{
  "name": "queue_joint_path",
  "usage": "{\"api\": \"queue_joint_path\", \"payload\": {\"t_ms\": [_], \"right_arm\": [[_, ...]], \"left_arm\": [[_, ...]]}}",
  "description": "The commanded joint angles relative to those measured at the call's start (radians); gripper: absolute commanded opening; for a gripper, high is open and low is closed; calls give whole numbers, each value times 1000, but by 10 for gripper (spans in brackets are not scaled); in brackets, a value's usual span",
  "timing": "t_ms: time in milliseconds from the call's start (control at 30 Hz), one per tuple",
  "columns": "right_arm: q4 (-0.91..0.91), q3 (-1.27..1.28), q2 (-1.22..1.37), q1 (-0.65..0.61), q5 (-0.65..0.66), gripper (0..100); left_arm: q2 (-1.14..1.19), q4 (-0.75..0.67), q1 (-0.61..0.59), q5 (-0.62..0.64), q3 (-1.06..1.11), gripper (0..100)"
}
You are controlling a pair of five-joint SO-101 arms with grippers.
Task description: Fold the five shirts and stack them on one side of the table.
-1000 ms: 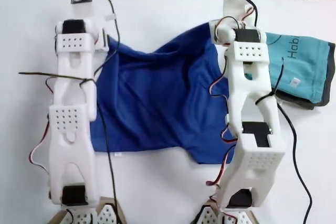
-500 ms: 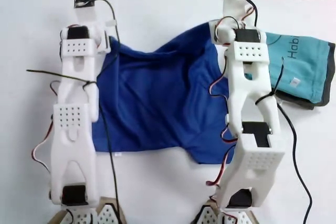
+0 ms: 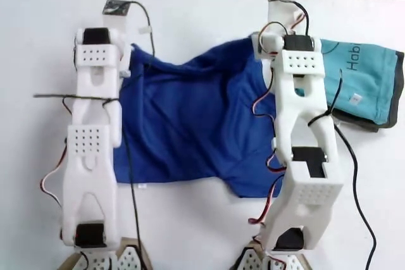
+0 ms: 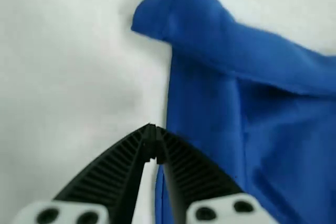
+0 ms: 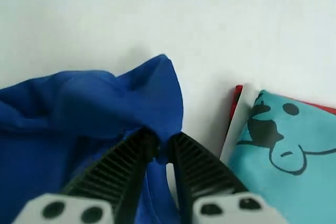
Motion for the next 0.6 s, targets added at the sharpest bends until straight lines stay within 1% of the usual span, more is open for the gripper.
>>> {"api": "queue_joint_path", "payload": {"t_ms": [0, 100, 167, 467, 567], "right_arm": [[79, -51, -127, -2, -3, 20], [157, -46, -208, -7, 0, 20], [205, -44, -266, -7, 0, 20], [426, -44, -492, -7, 2, 20], [510, -43, -564, -7, 2, 20]], "left_arm": [[-29, 84, 2, -6, -134, 27], [-71, 84, -23, -6, -110, 27], [-121, 84, -32, -5, -41, 27], [-537, 78, -40, 0, 384, 27], [-667, 78, -63, -3, 507, 27]]}}
